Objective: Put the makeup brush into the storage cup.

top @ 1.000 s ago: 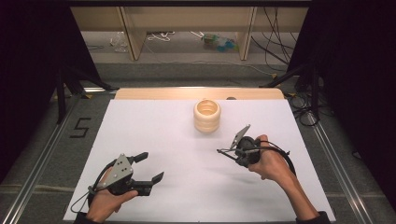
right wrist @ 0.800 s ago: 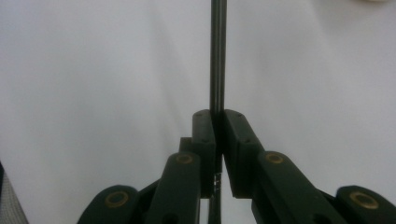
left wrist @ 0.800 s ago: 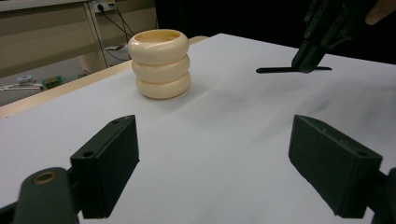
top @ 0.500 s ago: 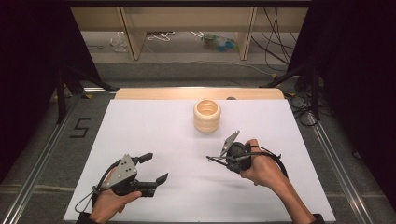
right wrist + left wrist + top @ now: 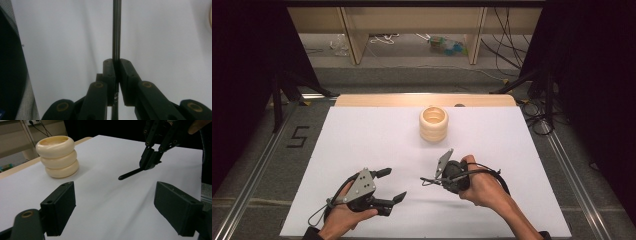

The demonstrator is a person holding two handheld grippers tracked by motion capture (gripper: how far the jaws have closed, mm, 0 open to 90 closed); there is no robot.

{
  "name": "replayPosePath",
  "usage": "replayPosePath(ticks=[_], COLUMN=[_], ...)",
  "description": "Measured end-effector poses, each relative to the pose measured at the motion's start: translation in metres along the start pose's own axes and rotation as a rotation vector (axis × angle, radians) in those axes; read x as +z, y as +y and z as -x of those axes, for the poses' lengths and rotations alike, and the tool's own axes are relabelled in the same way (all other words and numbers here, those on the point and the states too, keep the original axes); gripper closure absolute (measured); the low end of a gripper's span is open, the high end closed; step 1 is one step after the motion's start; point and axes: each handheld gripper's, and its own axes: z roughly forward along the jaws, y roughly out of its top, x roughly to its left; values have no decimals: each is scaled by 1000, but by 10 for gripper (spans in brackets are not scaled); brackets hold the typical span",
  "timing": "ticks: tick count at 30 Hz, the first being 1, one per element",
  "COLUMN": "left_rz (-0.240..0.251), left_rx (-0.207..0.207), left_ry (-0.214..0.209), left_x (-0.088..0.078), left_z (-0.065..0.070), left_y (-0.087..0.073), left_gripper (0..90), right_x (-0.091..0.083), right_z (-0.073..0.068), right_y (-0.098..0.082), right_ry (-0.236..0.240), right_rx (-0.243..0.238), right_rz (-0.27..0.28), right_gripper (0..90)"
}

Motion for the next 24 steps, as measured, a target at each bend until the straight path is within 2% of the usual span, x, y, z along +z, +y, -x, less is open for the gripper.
replayPosePath(ticks=[1,3,4,5,6,9,10,11,14,15,17,19,22,23,24], left_rz=[-10,-22,-35,-43,-47,-68,-74,-79,-99,-109,-117,-132,-142,-145,-150], left_rx=[7,4,21,20,24,15,30,18,31,42,37,46,58,59,63], left_ry=[-7,-20,-25,-32,-38,-55,-67,-68,-92,-98,-105,-119,-128,-131,-131], left_x=[2,8,10,12,14,20,22,24,31,32,34,36,38,38,39], left_z=[1,3,3,4,4,6,5,7,9,10,12,14,16,16,16], left_y=[0,0,1,1,1,2,2,2,1,1,1,0,0,0,0], left_gripper=[178,178,179,181,183,184,186,187,199,214,216,220,228,228,227], right_x=[1,1,1,1,2,2,2,3,4,5,5,5,6,6,6], right_z=[-1,-3,-4,-5,-4,-9,-9,-11,-11,-14,-14,-17,-18,-18,-21], right_y=[2,3,4,4,5,7,8,8,10,11,11,12,14,14,15], right_ry=[-11,-13,-11,-13,-16,-11,-11,-15,-18,-19,-12,-12,-17,-13,-9], right_rx=[-23,-40,-50,-51,-75,-70,-67,-71,-131,-124,-144,-129,-149,-172,-152], right_rz=[-16,-14,-13,-13,-7,-16,-20,-24,-23,-29,-26,-34,-31,-25,-38], right_gripper=[839,839,838,839,839,838,838,838,838,838,838,838,838,838,838])
